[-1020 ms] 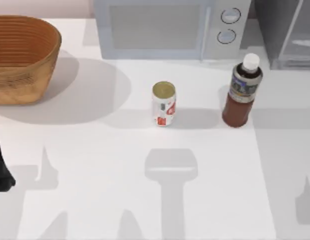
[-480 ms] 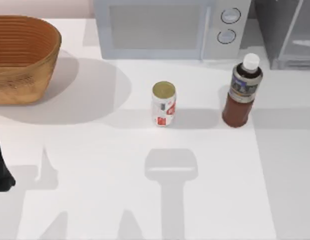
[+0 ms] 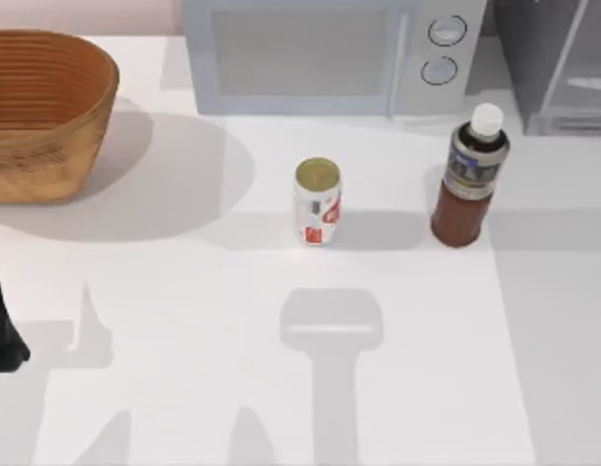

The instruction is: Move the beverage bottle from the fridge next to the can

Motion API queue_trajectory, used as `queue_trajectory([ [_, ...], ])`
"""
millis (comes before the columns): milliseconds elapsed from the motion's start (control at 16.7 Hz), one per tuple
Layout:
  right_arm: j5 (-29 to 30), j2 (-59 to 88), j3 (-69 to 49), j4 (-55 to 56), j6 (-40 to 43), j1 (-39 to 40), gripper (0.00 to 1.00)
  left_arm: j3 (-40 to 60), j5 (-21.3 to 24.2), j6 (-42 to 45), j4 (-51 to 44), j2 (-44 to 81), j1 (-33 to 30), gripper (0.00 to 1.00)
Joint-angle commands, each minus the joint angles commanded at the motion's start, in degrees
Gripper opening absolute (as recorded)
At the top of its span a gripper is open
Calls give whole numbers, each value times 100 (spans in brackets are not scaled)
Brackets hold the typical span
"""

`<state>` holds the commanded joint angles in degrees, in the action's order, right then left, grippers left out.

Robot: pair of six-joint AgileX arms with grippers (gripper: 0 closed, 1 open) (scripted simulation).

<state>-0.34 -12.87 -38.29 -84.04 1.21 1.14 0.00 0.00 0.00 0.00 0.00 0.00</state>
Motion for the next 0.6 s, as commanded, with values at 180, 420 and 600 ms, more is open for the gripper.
queue_trajectory([
  [180,-311,538,-303,-122,539,-531,100,0,0,0,0,0,0,100],
  [420,-1133,2101,-1004,-409,2107,-2046,100,0,0,0,0,0,0,100],
  [600,-1924,3824,-1617,-598,3841,-3591,100,0,0,0,0,0,0,100],
])
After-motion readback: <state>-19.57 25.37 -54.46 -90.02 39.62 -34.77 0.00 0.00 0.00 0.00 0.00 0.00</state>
